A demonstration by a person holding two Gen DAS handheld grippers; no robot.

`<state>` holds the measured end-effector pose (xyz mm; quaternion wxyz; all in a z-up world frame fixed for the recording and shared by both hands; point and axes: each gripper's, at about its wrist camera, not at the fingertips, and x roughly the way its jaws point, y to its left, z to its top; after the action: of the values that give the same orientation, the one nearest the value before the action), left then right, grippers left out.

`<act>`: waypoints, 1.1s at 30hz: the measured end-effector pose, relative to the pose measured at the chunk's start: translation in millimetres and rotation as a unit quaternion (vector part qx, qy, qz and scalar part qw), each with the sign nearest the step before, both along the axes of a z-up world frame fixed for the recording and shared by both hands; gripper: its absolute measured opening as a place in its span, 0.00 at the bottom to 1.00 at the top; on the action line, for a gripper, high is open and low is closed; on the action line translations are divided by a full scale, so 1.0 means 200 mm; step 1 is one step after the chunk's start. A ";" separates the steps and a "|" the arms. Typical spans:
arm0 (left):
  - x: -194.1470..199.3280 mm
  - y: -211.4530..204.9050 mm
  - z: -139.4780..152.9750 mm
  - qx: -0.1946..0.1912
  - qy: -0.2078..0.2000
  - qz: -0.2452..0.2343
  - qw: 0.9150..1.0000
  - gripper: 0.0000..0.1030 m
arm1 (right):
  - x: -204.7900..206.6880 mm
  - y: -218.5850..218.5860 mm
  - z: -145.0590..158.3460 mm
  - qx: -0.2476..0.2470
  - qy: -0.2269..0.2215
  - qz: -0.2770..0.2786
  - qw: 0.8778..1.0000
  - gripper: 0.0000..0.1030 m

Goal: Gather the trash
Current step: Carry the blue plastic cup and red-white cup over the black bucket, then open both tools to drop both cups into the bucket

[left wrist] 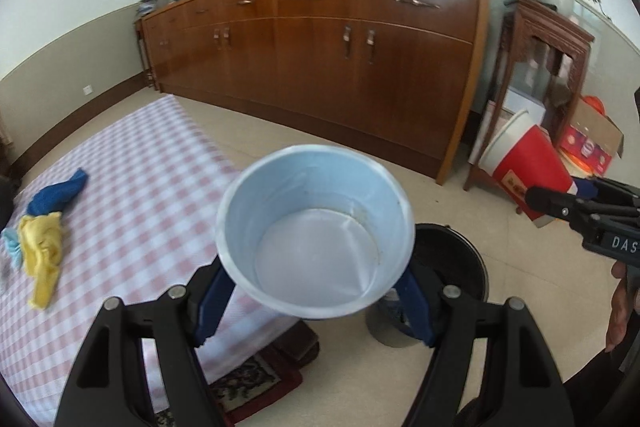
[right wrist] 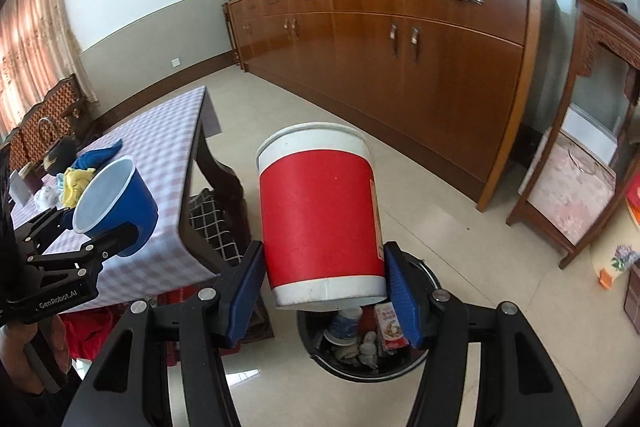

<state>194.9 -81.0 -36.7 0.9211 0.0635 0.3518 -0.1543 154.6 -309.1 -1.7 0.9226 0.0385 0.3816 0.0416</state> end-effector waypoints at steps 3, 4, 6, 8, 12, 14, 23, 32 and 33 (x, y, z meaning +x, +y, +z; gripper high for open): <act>0.01 -0.09 -0.03 0.002 0.006 -0.018 1.000 0.72 | -0.01 -0.06 -0.03 -0.002 0.006 -0.009 1.000 0.59; 0.01 -0.12 -0.05 0.002 0.009 -0.024 1.000 0.72 | -0.02 -0.08 -0.04 -0.004 0.008 -0.013 1.000 0.59; 0.02 -0.17 -0.07 0.001 0.015 -0.034 0.999 0.72 | -0.02 -0.12 -0.06 -0.005 0.012 -0.016 1.000 0.59; 0.03 -0.23 -0.11 0.003 0.023 -0.045 0.999 0.72 | -0.02 -0.15 -0.09 -0.008 0.017 -0.018 1.000 0.59; 0.05 -0.34 -0.19 0.009 0.040 -0.062 0.997 0.72 | -0.01 -0.21 -0.19 -0.018 0.035 -0.011 0.999 0.59; 0.06 -0.39 -0.23 0.013 0.048 -0.072 0.996 0.72 | 0.00 -0.24 -0.25 -0.025 0.048 -0.002 0.999 0.59; 0.13 -0.56 -0.48 0.042 0.088 -0.113 0.989 0.72 | 0.08 -0.34 -0.58 -0.048 0.109 0.058 0.991 0.59; 0.24 -0.69 -0.73 0.046 0.163 -0.175 0.970 0.74 | 0.21 -0.37 -0.92 -0.086 0.158 0.155 0.971 0.71; 0.25 -0.70 -0.77 0.057 0.171 -0.171 0.969 0.80 | 0.22 -0.38 -0.95 -0.104 0.162 0.146 0.970 0.97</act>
<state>245.1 -220.8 -191.5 0.8022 0.1474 0.4960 -0.2980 198.0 -386.0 -192.6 0.8316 -0.1074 0.5294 0.1287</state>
